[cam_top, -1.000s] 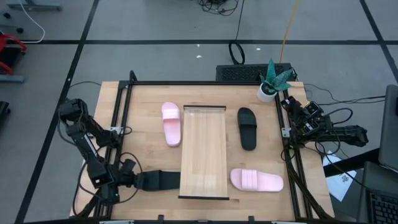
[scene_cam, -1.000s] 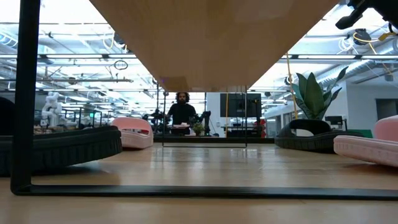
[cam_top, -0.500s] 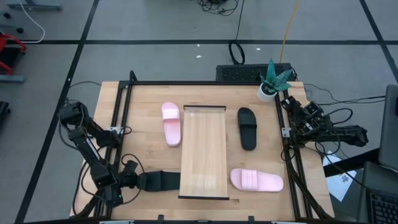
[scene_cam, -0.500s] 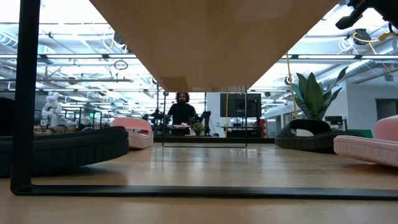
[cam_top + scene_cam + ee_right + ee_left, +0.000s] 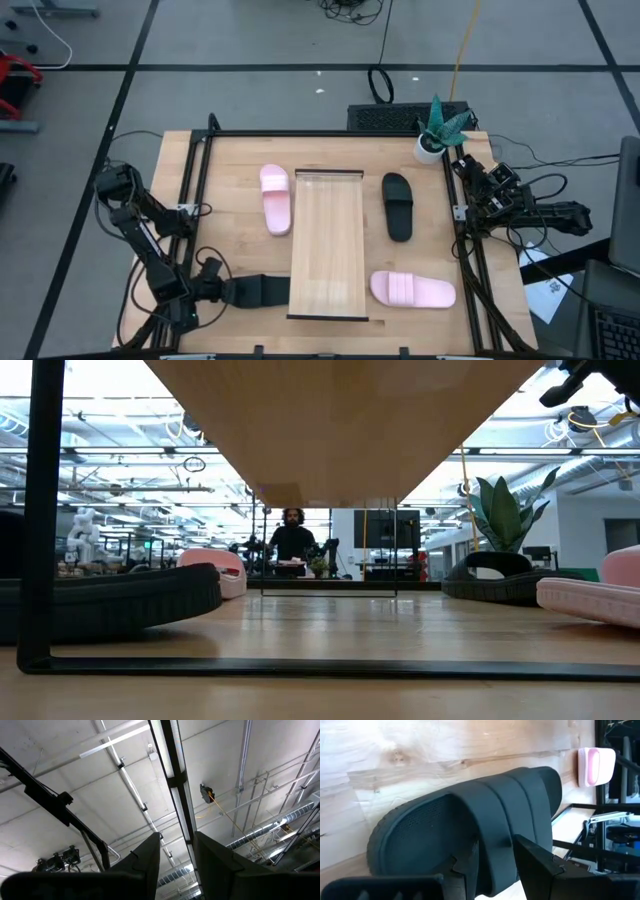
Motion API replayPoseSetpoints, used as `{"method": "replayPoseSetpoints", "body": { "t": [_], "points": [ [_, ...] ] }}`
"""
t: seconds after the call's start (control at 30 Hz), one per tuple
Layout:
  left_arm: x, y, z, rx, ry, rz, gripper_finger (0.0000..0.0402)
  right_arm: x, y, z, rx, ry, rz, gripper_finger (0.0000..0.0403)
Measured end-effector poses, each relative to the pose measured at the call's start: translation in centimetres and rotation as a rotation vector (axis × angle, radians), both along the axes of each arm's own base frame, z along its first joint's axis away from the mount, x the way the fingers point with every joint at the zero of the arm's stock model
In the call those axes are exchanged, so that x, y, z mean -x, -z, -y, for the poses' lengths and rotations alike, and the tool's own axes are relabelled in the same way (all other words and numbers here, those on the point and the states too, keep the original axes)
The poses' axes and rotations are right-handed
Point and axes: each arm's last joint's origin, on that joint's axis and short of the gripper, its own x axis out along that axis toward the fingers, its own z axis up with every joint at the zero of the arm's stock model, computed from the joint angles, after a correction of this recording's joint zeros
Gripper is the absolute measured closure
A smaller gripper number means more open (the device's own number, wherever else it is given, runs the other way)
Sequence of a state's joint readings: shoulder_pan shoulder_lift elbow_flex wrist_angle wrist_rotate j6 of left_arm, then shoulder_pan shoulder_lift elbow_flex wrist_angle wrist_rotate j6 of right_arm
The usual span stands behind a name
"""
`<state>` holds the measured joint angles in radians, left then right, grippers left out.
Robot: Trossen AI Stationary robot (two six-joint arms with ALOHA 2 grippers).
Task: Pick and place slides into the shelf
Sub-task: Put the bottom black slides on the shelf
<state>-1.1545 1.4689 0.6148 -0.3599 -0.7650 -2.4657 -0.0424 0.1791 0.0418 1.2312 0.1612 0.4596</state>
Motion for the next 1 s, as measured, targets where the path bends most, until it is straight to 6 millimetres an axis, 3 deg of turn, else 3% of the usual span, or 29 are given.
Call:
{"method": "replayPoseSetpoints", "body": {
  "t": [0.47,0.67,1.0],
  "points": [
    [-0.55,-0.1,-0.07,-0.013,0.006,0.013,0.0286,0.0,0.0,0.0,-0.001,0.001,0.0,0.0293],
    [-0.66,-0.22,0.0,-0.067,0.041,0.046,0.0383,0.0,0.02,0.07,-0.022,0.015,0.0,0.0293],
    [-0.66,-0.38,0.26,-0.038,0.025,0.081,0.0399,0.0,0.02,0.07,-0.023,0.014,0.0,0.0293]
  ]
}}
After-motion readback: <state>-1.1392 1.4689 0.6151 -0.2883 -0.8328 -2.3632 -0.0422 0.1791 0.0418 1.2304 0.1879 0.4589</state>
